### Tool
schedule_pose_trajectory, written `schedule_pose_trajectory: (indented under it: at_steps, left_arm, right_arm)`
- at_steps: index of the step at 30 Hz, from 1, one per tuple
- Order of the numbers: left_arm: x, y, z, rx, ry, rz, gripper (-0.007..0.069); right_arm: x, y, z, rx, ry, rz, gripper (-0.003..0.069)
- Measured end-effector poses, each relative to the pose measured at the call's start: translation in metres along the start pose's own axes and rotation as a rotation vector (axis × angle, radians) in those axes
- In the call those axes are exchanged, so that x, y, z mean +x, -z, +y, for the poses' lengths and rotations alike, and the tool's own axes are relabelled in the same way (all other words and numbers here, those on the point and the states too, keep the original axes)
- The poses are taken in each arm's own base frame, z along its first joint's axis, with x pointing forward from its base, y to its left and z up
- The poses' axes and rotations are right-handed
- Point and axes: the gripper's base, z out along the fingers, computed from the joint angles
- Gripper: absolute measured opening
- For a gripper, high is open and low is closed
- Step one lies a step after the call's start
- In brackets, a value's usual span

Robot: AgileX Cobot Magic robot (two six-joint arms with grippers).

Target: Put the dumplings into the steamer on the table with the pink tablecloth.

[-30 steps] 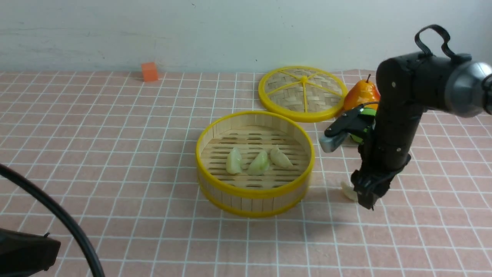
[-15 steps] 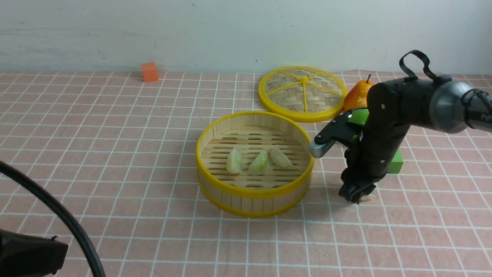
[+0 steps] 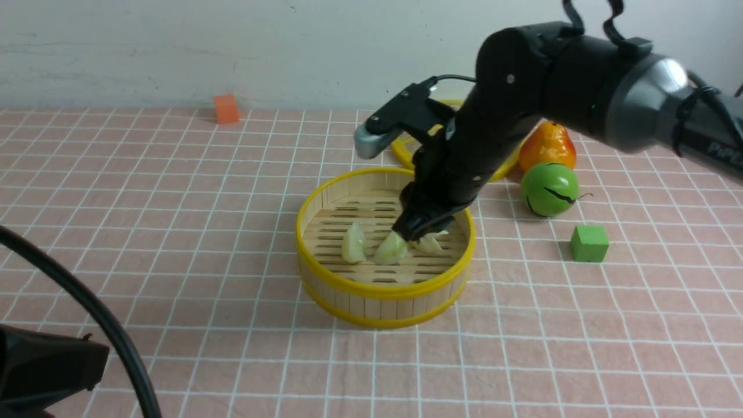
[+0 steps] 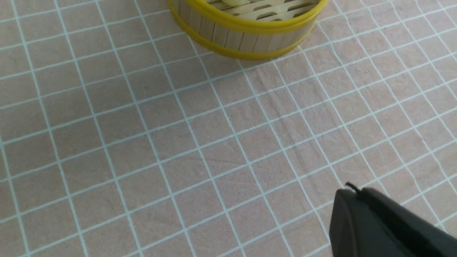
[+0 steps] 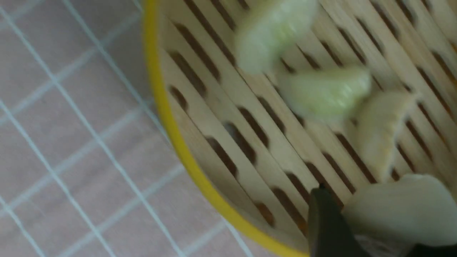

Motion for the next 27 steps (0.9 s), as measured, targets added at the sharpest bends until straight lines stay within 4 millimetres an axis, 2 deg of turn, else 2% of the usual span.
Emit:
schedule_pose_trajectory:
  at_steps: [2, 4, 7, 9, 11, 12, 13, 16, 17, 19, 22, 25, 26, 27]
  left_arm:
    - [0.000, 0.000, 0.000, -0.002, -0.002, 0.000, -0.0013]
    - [0.000, 0.000, 0.001, -0.007, -0.006, -0.001, -0.0013]
    - [0.000, 0.000, 0.001, -0.015, -0.012, -0.003, -0.0013]
    - [0.002, 0.001, 0.002, -0.015, -0.012, -0.007, -0.0013]
    - [0.004, 0.002, 0.002, -0.014, -0.013, -0.019, -0.0013]
    - [0.011, 0.002, 0.004, -0.015, -0.014, -0.033, -0.0013]
    - [0.013, 0.003, 0.004, -0.014, -0.014, -0.040, -0.0013]
    - [0.036, 0.003, 0.008, -0.008, 0.008, -0.109, -0.0013]
    - [0.036, 0.005, 0.008, -0.006, 0.011, -0.120, -0.0013]
    - [0.056, 0.004, 0.013, -0.006, 0.045, -0.193, -0.0013]
    - [0.073, 0.004, 0.018, -0.006, 0.075, -0.272, -0.0011]
    - [0.092, 0.001, 0.024, -0.004, 0.098, -0.376, -0.0010]
    - [0.092, 0.002, 0.024, -0.004, 0.097, -0.393, -0.0010]
    - [0.098, 0.000, 0.026, -0.003, 0.097, -0.432, -0.0009]
  right_arm:
    - [-0.003, -0.012, 0.009, -0.007, 0.017, -0.007, 0.0242]
    - [-0.003, -0.036, 0.018, -0.017, 0.033, -0.001, 0.0242]
    - [0.004, -0.064, 0.021, -0.030, 0.035, 0.039, 0.0242]
    - [0.007, -0.075, 0.021, -0.031, 0.037, 0.061, 0.0249]
    - [0.009, -0.079, 0.021, -0.030, 0.034, 0.066, 0.0267]
    - [0.009, -0.079, 0.021, -0.028, 0.037, 0.067, 0.0310]
    - [0.009, -0.079, 0.021, -0.028, 0.037, 0.067, 0.0316]
    - [0.006, -0.073, 0.020, -0.026, 0.050, 0.084, 0.0422]
    - [0.005, -0.072, 0.020, -0.023, 0.051, 0.080, 0.0426]
    - [-0.001, -0.053, 0.019, -0.026, 0.061, 0.118, 0.0455]
    - [-0.012, -0.022, 0.017, 0.002, 0.047, 0.122, 0.0438]
    - [-0.023, 0.032, 0.014, 0.085, 0.028, 0.081, 0.0329]
    - [-0.024, 0.036, 0.014, 0.086, 0.024, 0.076, 0.0319]
    - [-0.025, 0.063, 0.014, 0.125, 0.012, 0.051, 0.0235]
